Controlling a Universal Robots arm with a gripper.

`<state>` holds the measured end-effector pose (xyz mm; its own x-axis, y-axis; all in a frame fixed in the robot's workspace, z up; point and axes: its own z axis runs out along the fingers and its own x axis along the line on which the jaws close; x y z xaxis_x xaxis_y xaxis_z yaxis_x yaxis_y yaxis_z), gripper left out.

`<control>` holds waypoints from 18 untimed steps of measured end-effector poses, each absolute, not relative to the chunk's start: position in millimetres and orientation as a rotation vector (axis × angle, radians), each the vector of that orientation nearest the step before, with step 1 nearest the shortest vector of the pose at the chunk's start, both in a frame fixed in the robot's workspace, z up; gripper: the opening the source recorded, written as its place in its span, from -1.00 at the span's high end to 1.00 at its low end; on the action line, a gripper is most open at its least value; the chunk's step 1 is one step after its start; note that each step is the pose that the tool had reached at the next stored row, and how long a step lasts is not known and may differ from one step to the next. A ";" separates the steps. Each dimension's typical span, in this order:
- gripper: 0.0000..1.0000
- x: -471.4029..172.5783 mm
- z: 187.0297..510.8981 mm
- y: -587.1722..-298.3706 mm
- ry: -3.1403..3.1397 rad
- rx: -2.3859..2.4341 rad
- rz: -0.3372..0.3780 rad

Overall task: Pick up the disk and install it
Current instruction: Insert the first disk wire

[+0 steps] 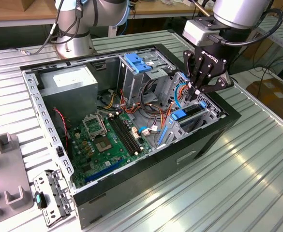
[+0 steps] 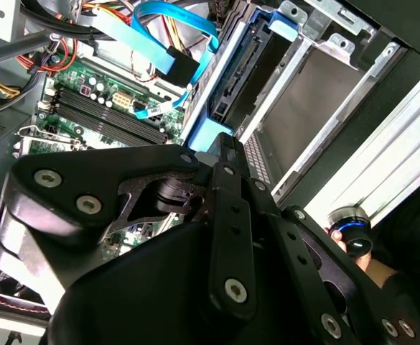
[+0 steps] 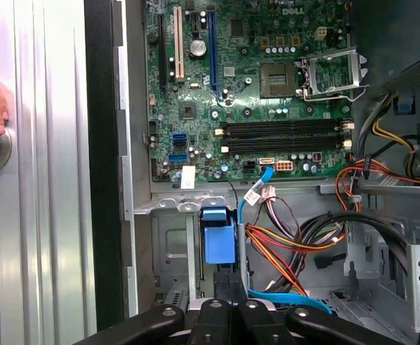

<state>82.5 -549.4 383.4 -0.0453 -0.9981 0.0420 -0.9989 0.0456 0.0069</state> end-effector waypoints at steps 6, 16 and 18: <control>0.77 82.7 383.4 -549.4 -2.246 2.146 0.037; 0.77 88.4 383.3 -549.4 -2.229 2.161 0.040; 0.77 100.1 383.2 -549.4 -2.221 2.169 0.040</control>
<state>100.1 -549.4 383.2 -0.0234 -0.9987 0.0446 -0.9997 0.0238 0.0072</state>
